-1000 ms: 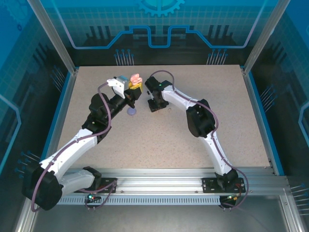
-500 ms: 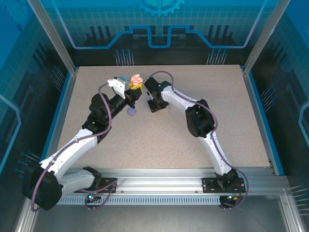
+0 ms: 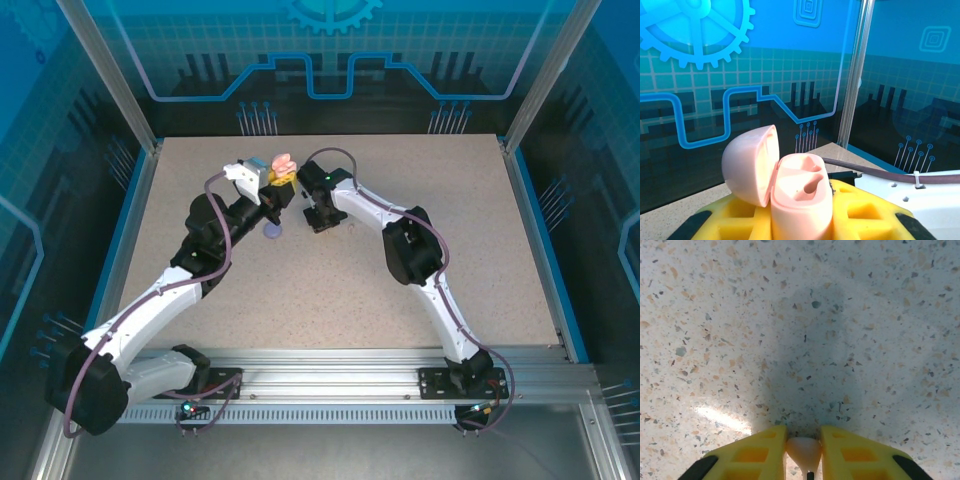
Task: Insert wireless bluetooth earbuds into charging case
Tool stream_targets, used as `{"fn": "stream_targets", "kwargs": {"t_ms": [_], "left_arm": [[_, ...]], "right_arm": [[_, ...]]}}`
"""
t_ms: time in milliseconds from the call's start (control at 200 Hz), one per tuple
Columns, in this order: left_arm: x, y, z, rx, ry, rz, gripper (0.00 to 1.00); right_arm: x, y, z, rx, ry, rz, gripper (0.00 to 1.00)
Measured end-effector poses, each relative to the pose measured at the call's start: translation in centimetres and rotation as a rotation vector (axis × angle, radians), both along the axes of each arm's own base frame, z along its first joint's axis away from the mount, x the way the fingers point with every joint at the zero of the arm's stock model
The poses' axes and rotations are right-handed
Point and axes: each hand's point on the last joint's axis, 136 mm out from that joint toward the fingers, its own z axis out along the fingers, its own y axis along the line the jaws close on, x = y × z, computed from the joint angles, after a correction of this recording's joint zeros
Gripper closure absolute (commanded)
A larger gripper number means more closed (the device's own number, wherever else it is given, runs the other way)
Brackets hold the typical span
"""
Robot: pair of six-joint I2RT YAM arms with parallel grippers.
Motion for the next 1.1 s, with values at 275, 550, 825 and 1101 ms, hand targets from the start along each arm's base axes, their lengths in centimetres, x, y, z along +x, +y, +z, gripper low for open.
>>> {"fn": "stream_targets", "kwargs": {"t_ms": [275, 550, 825, 1101], "left_arm": [[0.0, 0.0, 0.0, 0.000, 0.000, 0.000, 1.00], [0.0, 0.0, 0.0, 0.000, 0.000, 0.000, 1.00], [0.0, 0.0, 0.0, -0.001, 0.000, 0.000, 1.00], [-0.1, 0.1, 0.2, -0.002, -0.005, 0.000, 1.00]], "right_arm": [[-0.1, -0.1, 0.1, 0.007, -0.008, -0.001, 0.84], [-0.7, -0.4, 0.3, 0.016, -0.008, -0.016, 0.84], [-1.8, -1.3, 2.3, 0.035, -0.023, -0.041, 0.86], [-2.2, -1.7, 9.7, 0.135, -0.151, -0.060, 0.88]]}}
